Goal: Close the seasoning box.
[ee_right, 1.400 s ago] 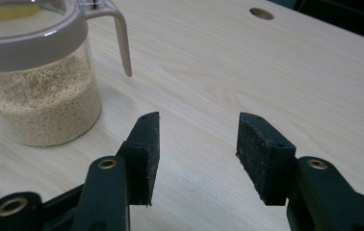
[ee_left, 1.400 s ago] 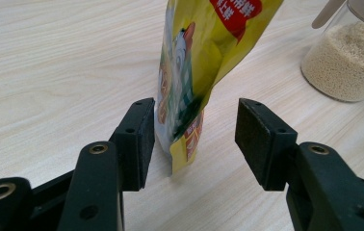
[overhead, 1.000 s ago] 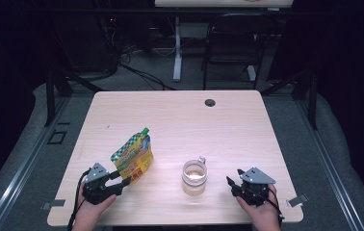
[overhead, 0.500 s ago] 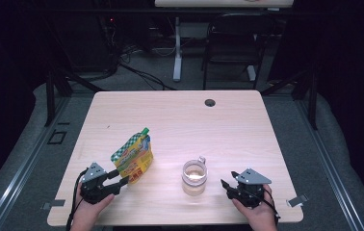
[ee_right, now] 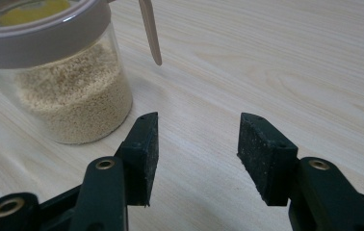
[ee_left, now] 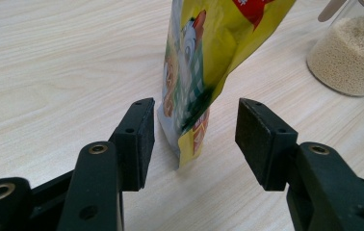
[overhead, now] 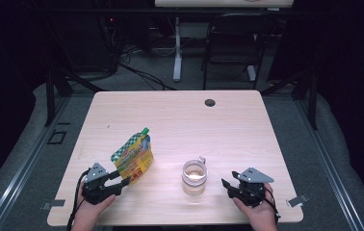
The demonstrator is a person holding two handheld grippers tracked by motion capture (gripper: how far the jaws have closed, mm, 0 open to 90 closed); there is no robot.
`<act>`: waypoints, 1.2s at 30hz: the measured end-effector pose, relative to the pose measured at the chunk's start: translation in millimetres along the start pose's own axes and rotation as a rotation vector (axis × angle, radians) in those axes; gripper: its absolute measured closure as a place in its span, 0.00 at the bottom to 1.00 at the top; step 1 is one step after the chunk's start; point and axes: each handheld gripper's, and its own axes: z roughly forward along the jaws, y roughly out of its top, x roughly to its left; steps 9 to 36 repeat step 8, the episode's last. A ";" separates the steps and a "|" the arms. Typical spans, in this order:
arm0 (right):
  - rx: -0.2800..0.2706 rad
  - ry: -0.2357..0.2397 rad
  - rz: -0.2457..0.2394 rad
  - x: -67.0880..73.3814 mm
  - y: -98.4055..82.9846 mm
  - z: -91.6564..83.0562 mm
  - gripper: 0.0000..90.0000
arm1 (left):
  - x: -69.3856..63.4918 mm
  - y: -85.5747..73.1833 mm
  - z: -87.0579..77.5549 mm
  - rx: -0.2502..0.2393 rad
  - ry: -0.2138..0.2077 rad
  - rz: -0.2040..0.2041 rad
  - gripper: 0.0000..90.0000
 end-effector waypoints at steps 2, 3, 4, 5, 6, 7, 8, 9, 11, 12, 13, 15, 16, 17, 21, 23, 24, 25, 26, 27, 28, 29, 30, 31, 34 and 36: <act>0.011 0.000 -0.001 -0.8 -0.1 0.3 0.55 | 0.2 0.1 -0.2 0.000 0.001 -0.001 0.54; 0.010 -0.001 0.001 -1.0 -0.3 0.5 0.55 | 0.2 0.1 -0.2 -0.001 0.001 -0.004 0.54; 0.005 0.001 0.004 -1.1 -0.4 0.7 0.54 | 0.3 0.1 -0.3 -0.002 0.001 -0.005 0.54; 0.004 -0.001 0.005 -1.3 -0.5 0.4 0.54 | 0.4 0.0 -0.1 -0.003 0.000 -0.005 0.54; 0.002 -0.001 0.005 -1.6 -0.5 0.1 0.54 | 0.6 0.1 0.0 -0.003 0.000 -0.001 0.54; 0.000 -0.002 0.005 -1.9 -0.5 -0.2 0.54 | 0.5 0.2 0.1 -0.003 0.002 -0.002 0.54; 0.002 -0.002 0.008 -2.0 -0.4 -0.5 0.54 | 0.3 0.3 0.1 -0.004 0.002 -0.002 0.53; 0.002 -0.002 0.008 -2.0 -0.4 -0.5 0.54 | 0.3 0.3 0.1 -0.004 0.002 -0.002 0.53; 0.002 -0.002 0.008 -2.0 -0.4 -0.5 0.54 | 0.3 0.3 0.1 -0.004 0.002 -0.002 0.53; 0.002 -0.002 0.008 -2.0 -0.4 -0.5 0.54 | 0.3 0.3 0.1 -0.004 0.002 -0.002 0.53; 0.002 -0.002 0.008 -2.0 -0.4 -0.5 0.54 | 0.3 0.3 0.1 -0.004 0.002 -0.002 0.53; 0.002 -0.002 0.008 -2.0 -0.4 -0.5 0.54 | 0.3 0.3 0.1 -0.004 0.002 -0.002 0.53; 0.002 -0.002 0.008 -2.0 -0.4 -0.5 0.54 | 0.3 0.3 0.1 -0.004 0.002 -0.002 0.53; 0.002 -0.002 0.008 -2.0 -0.4 -0.5 0.54 | 0.3 0.3 0.1 -0.004 0.002 -0.002 0.53; 0.002 -0.002 0.008 -2.0 -0.4 -0.5 0.54 | 0.3 0.3 0.1 -0.004 0.002 -0.002 0.53; 0.002 -0.002 0.008 -2.0 -0.4 -0.5 0.54 | 0.3 0.3 0.1 -0.004 0.002 -0.002 0.53; 0.002 -0.002 0.008 -2.0 -0.4 -0.5 0.54 | 0.3 0.3 0.1 -0.004 0.002 -0.002 0.53; 0.002 -0.002 0.008 -2.0 -0.4 -0.5 0.54 | 0.3 0.3 0.1 -0.004 0.002 -0.002 0.53; 0.002 -0.002 0.008 -2.0 -0.4 -0.5 0.54 | 0.3 0.3 0.1 -0.004 0.002 -0.002 0.53; 0.002 -0.002 0.008 -2.0 -0.4 -0.5 0.54 | 0.3 0.3 0.1 -0.004 0.002 -0.002 0.53; 0.002 -0.002 0.008 -2.0 -0.4 -0.5 0.54 | 0.3 0.3 0.1 -0.004 0.002 -0.002 0.53; 0.002 -0.002 0.008 -2.0 -0.4 -0.5 0.54 | 0.3 0.3 0.1 -0.004 0.002 -0.002 0.53; 0.002 -0.002 0.008 -2.0 -0.4 -0.5 0.54 | 0.3 0.3 0.1 -0.004 0.002 -0.002 0.53; 0.002 -0.002 0.008 -2.0 -0.4 -0.5 0.54 | 0.3 0.3 0.1 -0.004 0.002 -0.002 0.53; 0.002 -0.002 0.008 -2.0 -0.4 -0.5 0.54 | 0.3 0.3 0.1 -0.004 0.002 -0.002 0.53; 0.002 -0.002 0.008 -2.0 -0.4 -0.5 0.54 | 0.3 0.3 0.1 -0.004 0.002 -0.002 0.53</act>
